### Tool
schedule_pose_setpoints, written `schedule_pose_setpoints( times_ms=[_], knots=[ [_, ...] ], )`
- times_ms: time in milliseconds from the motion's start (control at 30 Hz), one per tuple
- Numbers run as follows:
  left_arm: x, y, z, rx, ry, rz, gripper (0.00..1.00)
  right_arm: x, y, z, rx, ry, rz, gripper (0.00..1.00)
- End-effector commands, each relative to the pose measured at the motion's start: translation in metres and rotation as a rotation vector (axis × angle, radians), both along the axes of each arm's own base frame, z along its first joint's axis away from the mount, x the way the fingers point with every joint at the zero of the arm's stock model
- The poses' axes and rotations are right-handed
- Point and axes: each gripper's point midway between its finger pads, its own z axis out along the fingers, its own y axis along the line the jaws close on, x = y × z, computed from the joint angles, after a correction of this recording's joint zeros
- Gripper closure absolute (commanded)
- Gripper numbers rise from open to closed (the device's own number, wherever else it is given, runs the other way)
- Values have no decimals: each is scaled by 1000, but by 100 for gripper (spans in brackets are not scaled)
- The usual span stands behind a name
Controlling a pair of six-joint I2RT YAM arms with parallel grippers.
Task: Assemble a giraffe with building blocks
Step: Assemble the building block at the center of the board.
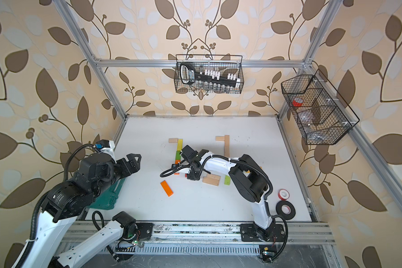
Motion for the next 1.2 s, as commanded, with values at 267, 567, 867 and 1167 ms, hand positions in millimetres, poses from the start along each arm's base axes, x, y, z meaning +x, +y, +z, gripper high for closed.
schedule_pose_setpoints(
  times_ms=[267, 567, 867, 1167],
  knots=[
    [6, -1, 0, -4, -10, 9, 6, 11, 18, -23, -10, 60, 58, 80],
    [6, 0, -3, 1, -6, 13, 6, 17, 25, -32, -12, 67, 75, 77],
    [5, 1, -2, 6, -11, 16, 6, 16, 25, -31, -22, 72, 86, 74],
    [6, 0, -3, 5, -9, 13, 6, 14, 23, -26, -32, 70, 113, 71]
  ],
)
